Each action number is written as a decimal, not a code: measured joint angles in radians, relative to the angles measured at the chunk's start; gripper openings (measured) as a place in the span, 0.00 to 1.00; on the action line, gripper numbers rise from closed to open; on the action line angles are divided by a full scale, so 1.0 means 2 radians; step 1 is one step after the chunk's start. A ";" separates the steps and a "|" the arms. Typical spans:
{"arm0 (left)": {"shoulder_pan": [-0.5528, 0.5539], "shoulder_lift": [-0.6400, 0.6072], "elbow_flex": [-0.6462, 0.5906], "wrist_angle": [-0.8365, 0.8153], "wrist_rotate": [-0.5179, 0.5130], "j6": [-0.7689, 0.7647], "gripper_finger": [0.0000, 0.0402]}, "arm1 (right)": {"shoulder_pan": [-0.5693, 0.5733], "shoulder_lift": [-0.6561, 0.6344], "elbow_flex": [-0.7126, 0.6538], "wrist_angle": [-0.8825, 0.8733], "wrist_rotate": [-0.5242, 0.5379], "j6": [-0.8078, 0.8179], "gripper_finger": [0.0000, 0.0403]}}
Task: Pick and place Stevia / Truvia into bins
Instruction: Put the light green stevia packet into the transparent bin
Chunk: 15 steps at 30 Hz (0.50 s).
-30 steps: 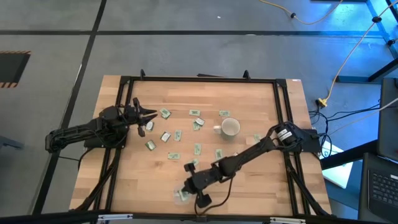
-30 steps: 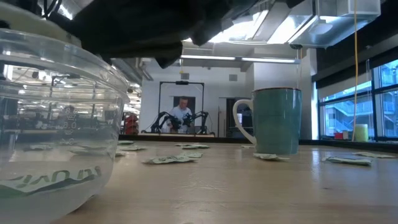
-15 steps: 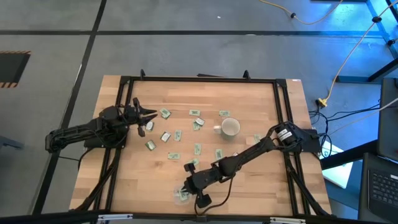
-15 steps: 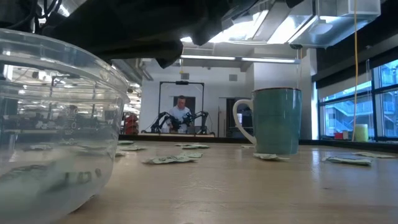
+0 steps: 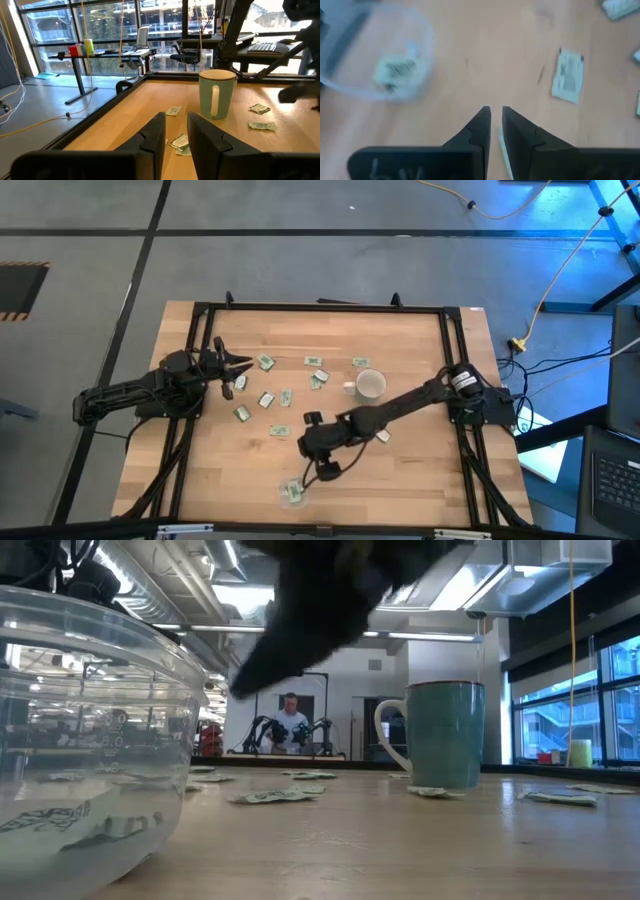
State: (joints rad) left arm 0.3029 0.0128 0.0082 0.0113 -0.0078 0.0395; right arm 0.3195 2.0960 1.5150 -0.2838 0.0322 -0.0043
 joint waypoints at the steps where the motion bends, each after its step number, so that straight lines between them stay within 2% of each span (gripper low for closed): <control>1: 0.000 0.000 0.000 0.000 0.000 0.000 0.19 | -0.004 0.005 0.000 -0.007 0.000 -0.004 0.13; 15: 0.000 0.001 0.000 0.000 0.000 0.000 0.19 | -0.028 0.047 0.000 -0.025 0.000 -0.017 0.13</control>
State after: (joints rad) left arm 0.3030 0.0139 0.0082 0.0109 -0.0077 0.0399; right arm 0.2634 2.1901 1.5150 -0.3335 0.0322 -0.0377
